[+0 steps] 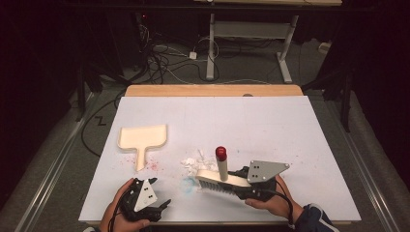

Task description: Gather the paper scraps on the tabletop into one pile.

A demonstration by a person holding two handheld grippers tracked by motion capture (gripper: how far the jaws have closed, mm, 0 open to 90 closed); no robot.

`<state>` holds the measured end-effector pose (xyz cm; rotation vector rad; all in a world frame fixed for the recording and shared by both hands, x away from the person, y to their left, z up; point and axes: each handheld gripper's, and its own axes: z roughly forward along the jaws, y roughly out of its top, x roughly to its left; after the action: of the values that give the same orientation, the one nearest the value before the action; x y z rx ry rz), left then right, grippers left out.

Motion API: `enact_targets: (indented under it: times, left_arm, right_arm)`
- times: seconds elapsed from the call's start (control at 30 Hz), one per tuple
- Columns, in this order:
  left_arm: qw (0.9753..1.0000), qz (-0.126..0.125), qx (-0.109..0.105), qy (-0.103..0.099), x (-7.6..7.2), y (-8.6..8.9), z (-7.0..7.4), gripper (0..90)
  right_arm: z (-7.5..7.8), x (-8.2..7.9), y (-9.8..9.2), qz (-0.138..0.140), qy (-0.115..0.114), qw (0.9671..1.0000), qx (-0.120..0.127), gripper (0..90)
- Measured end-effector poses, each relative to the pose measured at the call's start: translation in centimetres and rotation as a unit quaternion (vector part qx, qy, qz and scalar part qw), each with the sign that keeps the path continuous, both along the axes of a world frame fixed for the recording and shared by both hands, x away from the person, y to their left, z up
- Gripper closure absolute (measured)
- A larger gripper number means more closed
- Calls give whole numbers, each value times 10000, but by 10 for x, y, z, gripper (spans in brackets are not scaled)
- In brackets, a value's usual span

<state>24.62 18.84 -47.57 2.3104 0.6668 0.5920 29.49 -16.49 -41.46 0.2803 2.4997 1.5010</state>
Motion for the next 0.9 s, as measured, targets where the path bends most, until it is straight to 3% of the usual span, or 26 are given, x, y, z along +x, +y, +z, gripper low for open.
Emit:
enact_targets:
  times: [0.13,0.2,0.33,0.43,0.57,0.67,0.77,0.9]
  left_arm:
    - [10000,37,-1,-28,0,2,1,189]
    - [10000,62,-21,-45,0,3,2,189]
    - [10000,55,-36,-53,0,4,2,189]
    - [10000,51,-31,-47,0,4,2,189]
    - [10000,42,-43,-49,0,4,2,189]
    - [10000,35,-42,-43,0,3,2,189]
    - [10000,23,-36,-43,0,2,2,189]
    - [10000,34,-18,-23,1,2,1,189]
  right_arm:
    - [8,-13,1,274,10,9996,118,682]
    - [8,-17,5,283,-20,9996,86,682]
    - [-5,-13,14,320,158,9994,7,681]
    - [-18,-10,23,397,225,9987,-207,682]
    - [-24,0,25,260,120,9991,-309,682]
    - [-22,12,17,-47,86,9996,-279,682]
    - [-21,21,11,-220,123,9996,-138,682]
    - [-9,19,6,-225,115,9997,14,682]
